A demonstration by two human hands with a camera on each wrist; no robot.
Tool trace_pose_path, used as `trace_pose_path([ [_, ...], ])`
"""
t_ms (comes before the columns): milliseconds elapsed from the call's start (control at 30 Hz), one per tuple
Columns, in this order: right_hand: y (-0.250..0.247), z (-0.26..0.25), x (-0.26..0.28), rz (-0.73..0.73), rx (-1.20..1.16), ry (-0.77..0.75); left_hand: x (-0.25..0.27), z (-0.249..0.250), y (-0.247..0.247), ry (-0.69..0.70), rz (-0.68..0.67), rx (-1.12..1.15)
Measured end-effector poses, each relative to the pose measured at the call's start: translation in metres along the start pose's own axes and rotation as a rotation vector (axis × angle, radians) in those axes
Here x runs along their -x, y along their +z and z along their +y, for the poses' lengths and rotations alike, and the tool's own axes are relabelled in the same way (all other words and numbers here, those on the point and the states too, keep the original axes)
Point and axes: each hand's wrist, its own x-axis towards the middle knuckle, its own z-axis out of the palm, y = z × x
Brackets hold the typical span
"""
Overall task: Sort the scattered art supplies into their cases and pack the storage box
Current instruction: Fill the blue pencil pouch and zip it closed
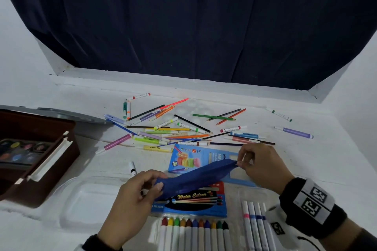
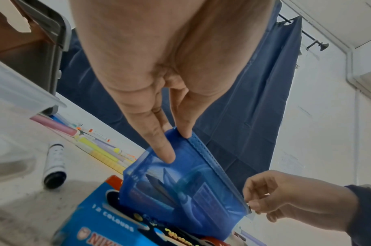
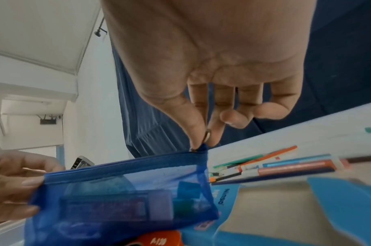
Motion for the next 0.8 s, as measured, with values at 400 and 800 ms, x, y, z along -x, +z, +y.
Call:
trace_pose_path([
  [400,0.027,-0.018,0.010,-0.267,0.126,-0.260,0.007,0.008,0.000,-0.054,-0.030,-0.004],
  [800,0.026,-0.036,0.003,-0.071,-0.127,-0.372,0.005,0.027,0.002,-0.073,0.123,0.211],
])
